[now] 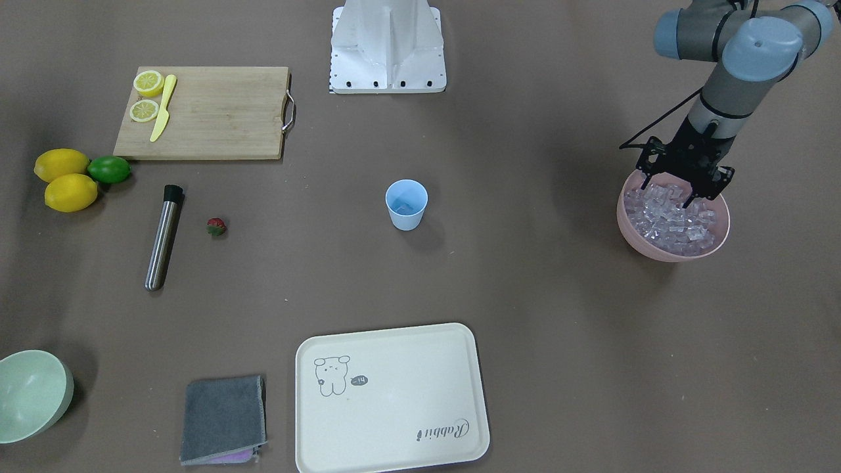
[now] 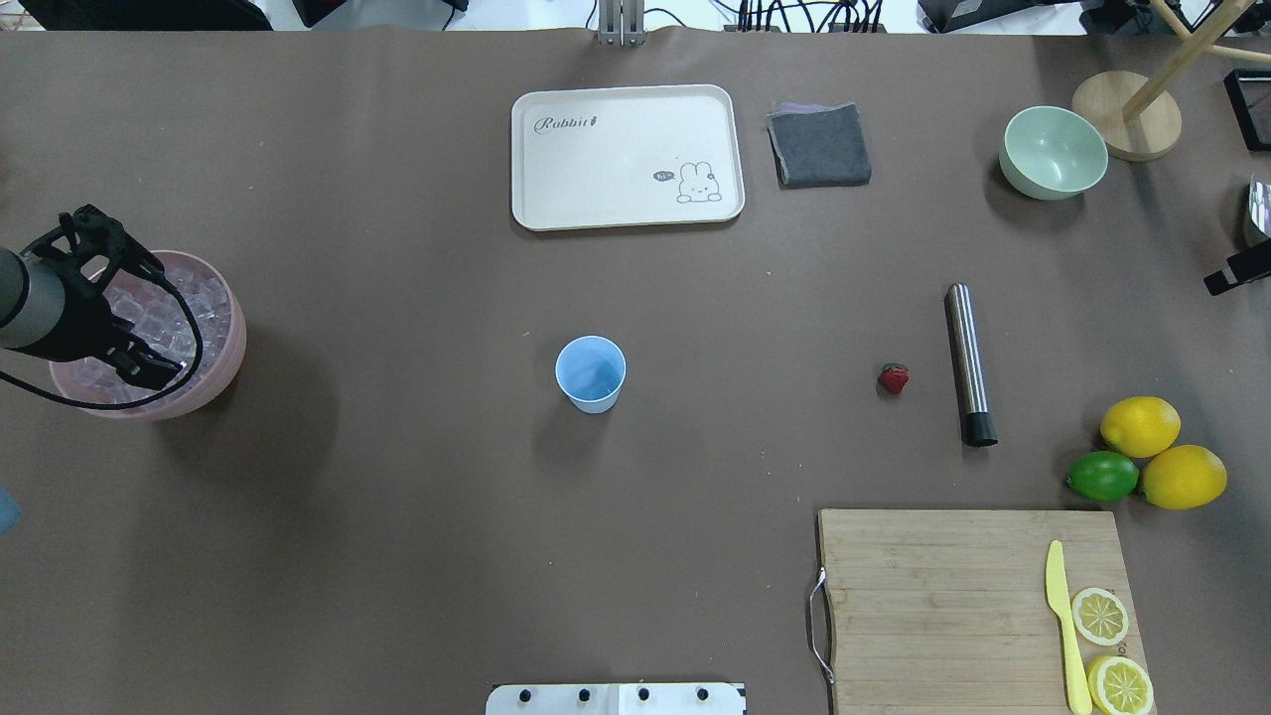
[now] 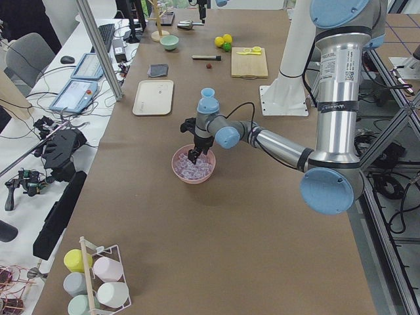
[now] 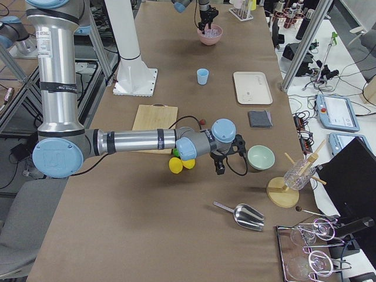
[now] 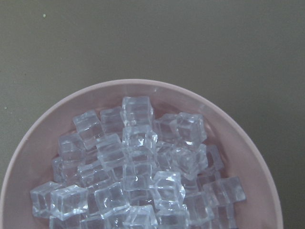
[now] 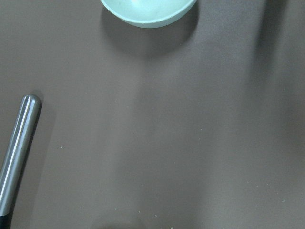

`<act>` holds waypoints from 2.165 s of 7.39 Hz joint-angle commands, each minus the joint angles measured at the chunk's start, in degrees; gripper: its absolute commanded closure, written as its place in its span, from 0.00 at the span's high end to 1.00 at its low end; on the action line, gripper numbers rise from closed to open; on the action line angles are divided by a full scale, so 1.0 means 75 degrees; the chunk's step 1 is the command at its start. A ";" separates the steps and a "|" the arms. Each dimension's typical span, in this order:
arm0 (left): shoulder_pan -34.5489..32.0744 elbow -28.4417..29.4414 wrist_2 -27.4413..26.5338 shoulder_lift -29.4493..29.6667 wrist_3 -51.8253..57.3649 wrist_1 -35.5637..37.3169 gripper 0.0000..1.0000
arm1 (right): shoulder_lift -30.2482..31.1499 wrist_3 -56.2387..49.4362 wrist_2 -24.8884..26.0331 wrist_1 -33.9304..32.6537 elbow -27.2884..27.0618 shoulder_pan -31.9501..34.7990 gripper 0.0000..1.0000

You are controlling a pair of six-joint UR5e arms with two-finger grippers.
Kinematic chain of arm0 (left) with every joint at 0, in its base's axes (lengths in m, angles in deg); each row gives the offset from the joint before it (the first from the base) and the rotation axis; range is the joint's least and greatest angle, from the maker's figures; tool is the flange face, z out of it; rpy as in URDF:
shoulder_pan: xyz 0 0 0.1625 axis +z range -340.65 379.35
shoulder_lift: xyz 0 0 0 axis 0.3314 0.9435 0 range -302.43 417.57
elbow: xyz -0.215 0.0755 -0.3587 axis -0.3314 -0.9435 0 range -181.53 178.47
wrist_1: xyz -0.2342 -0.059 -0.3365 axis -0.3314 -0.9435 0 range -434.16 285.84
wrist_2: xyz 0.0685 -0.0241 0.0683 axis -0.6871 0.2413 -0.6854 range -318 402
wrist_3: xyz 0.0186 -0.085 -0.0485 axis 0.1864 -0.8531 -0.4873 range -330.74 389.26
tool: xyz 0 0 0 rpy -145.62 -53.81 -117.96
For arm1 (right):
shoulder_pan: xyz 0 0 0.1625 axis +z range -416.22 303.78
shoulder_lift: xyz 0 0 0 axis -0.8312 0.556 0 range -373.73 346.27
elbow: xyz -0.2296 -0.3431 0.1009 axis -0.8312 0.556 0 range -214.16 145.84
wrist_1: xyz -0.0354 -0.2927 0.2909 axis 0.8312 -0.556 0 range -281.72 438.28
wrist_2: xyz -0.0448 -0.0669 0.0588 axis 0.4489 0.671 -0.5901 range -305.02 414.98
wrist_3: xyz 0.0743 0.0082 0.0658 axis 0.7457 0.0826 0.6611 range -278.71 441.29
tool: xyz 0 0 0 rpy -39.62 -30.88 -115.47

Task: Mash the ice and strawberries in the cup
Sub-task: 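Lower the left gripper into the ice bowl and grasp another cube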

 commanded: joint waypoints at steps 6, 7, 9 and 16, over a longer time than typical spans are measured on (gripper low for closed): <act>0.0115 0.0232 0.0004 0.0125 -0.0401 -0.0005 0.60 | -0.0002 0.0028 -0.0033 -0.0024 0.0013 0.0011 1.00; 0.0174 0.0232 0.0004 0.0125 -0.0413 -0.0005 0.56 | -0.0002 0.0028 -0.0033 -0.0024 0.0013 -0.0001 1.00; 0.0186 0.0290 -0.0007 0.0125 -0.0402 -0.0005 0.56 | -0.0002 0.0028 -0.0033 -0.0024 0.0002 -0.0001 1.00; 0.0116 -0.0002 0.0063 0.0032 -0.0449 0.0077 0.00 | -0.0002 0.0028 -0.0630 -0.0024 0.0013 0.0023 1.00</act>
